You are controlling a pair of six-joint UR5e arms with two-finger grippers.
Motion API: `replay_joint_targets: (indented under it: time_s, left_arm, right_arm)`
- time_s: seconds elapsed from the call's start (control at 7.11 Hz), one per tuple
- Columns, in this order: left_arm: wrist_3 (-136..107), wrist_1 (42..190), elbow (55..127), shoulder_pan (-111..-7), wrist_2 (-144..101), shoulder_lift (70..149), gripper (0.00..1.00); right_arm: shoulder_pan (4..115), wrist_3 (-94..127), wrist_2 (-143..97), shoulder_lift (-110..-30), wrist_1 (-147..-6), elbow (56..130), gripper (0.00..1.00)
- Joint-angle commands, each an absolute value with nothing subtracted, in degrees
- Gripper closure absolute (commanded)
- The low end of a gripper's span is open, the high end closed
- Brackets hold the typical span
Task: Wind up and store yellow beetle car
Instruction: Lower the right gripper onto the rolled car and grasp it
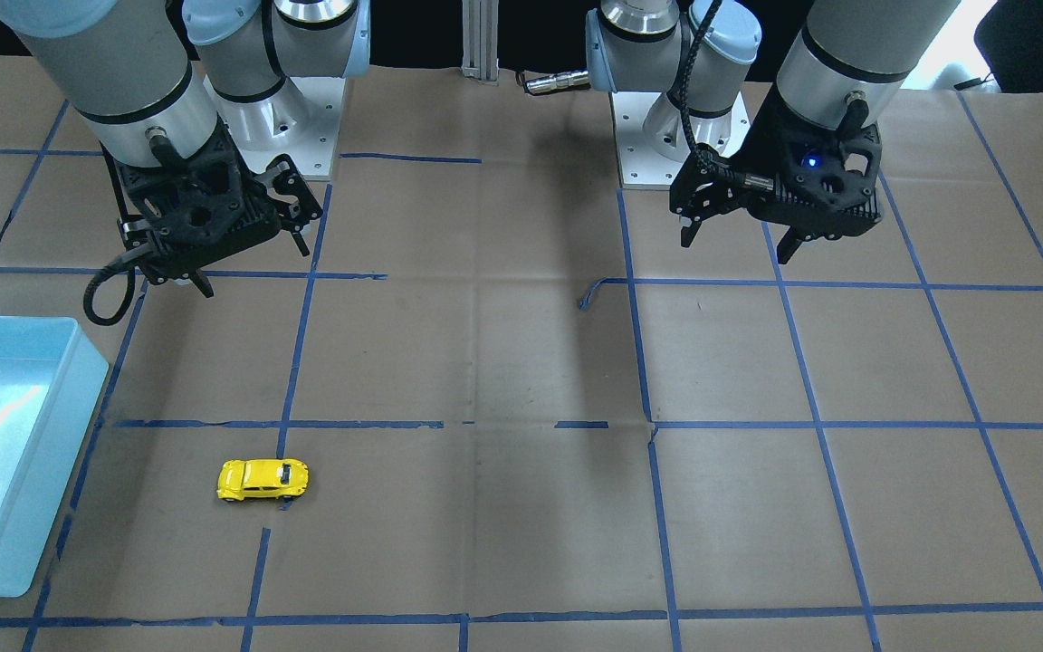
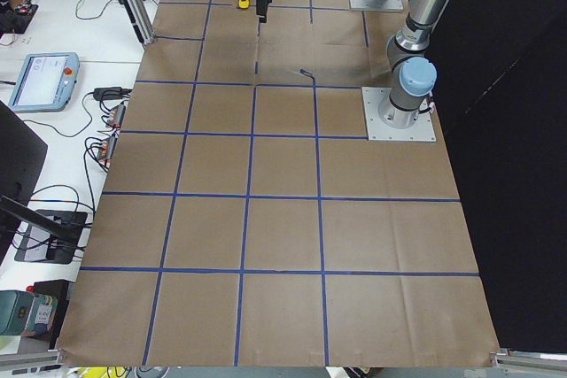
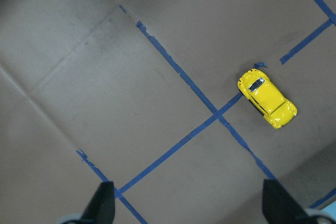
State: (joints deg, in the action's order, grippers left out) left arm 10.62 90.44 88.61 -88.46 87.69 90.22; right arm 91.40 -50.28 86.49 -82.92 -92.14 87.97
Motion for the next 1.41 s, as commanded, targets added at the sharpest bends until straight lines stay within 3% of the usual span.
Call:
replay_joint_targets:
  time_s: [0.0, 0.42, 0.84, 1.27]
  left_arm:
    - [10.63, 90.53, 88.68, -88.51, 87.63, 90.18, 0.01]
    - [10.64, 90.61, 88.68, -88.42, 87.71, 90.09, 0.01]
    - [10.63, 90.53, 88.59, -88.24, 87.71, 90.09, 0.01]
    - [10.90, 90.35, 88.51, -88.24, 87.54, 90.17, 0.01]
  right_arm:
    - [85.03, -69.77, 85.70, -80.86, -93.42, 89.90, 0.00]
    - [83.50, -79.86, 86.48, -80.69, -110.96, 94.91, 0.00]
    - [83.67, -96.55, 85.87, -68.85, -117.07, 94.48, 0.00]
    - [86.04, -98.17, 86.22, -60.94, -123.57, 94.04, 0.00]
